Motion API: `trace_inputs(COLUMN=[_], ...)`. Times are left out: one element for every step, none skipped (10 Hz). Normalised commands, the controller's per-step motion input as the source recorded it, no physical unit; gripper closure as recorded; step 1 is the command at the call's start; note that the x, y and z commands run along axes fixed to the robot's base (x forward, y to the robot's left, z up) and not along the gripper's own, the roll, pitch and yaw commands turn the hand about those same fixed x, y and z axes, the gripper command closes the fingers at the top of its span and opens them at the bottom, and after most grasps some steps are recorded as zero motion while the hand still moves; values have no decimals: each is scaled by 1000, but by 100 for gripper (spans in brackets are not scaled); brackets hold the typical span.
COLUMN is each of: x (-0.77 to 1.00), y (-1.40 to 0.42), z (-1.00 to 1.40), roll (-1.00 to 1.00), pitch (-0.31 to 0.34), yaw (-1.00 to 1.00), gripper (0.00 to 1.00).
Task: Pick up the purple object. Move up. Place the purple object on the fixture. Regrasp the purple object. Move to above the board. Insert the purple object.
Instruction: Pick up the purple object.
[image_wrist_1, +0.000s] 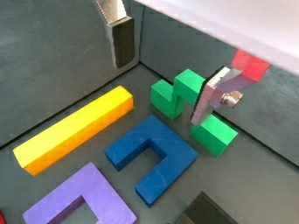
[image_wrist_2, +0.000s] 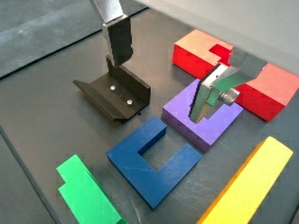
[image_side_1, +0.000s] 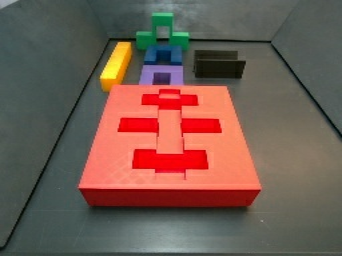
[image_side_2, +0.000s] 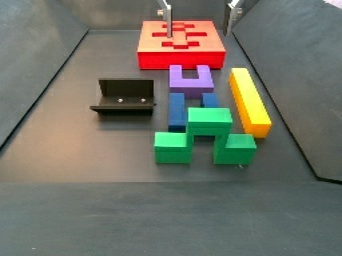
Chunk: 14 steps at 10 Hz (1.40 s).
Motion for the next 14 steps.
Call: trace_inputs(x=[29, 120, 209, 409, 217, 77, 0, 0, 0, 63, 309, 331, 220, 0], y=[0, -40, -326, -600, -663, -620, -554, -563, -577, -651, -669, -631, -603, -500], z=[0, -74, -251, -280, -346, -409, -434, -414, -469, -529, -491, -580, -571, -400], roll=[0, -40, 0, 36, 0, -81, -161, -169, -144, -103, 0, 81, 84, 86], pitch=[0, -13, -40, 0, -116, -206, -261, -273, -261, -241, -211, -151, -146, -83], yaw=[0, -6, -23, 0, 0, 131, 214, 223, 251, 157, 0, -306, -426, -423], gripper=[0, 0, 0, 0, 0, 0, 0, 0, 0, 0, 0, 0, 0, 0])
